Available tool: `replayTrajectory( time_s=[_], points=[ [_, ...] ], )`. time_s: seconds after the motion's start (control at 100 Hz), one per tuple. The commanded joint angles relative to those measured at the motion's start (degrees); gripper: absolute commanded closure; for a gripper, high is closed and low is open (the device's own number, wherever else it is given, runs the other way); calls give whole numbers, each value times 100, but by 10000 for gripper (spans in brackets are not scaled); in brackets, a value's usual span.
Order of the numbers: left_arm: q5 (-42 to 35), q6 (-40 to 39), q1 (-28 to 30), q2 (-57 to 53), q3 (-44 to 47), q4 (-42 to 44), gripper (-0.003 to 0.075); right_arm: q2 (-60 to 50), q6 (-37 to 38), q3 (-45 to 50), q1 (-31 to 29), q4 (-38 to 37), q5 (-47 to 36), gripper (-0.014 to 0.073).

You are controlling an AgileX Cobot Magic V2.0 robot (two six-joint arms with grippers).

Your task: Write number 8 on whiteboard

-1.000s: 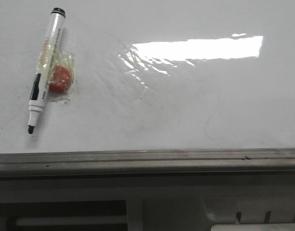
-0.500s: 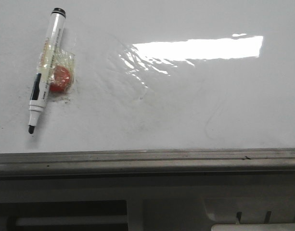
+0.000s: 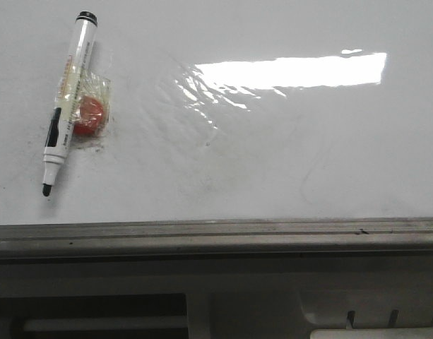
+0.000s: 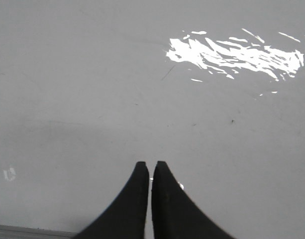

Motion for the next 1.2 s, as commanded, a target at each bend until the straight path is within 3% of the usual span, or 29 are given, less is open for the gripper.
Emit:
replayTrajectory(
  time_s=[0.0, 0.3, 0.5, 0.76, 1.01, 1.08, 1.19],
  points=[
    [-442, -31, 12, -171, 178, 27, 741, -117, -49, 76, -37, -62, -646, 657],
    [-1056, -31, 12, -171, 120, 27, 741, -117, -39, 25, -37, 650, -712, 657],
    [-967, -31, 12, -171, -301, 27, 741, 261, -39, -336, -37, 786, -132, 657],
    [267, -31, 12, 104, -1183, 27, 741, 1313, -39, -1258, 24, 823, 624, 657],
    [788, 122, 12, 242, -1650, -6, 735, 1473, -39, -1489, 244, 990, 837, 657],
    [735, 118, 2, 242, -1659, 4, 683, 1473, -39, -1489, 302, 989, 837, 657],
    [483, 118, 2, 242, -1648, -57, 492, 1473, -39, -1489, 313, 989, 763, 657]
  ],
)
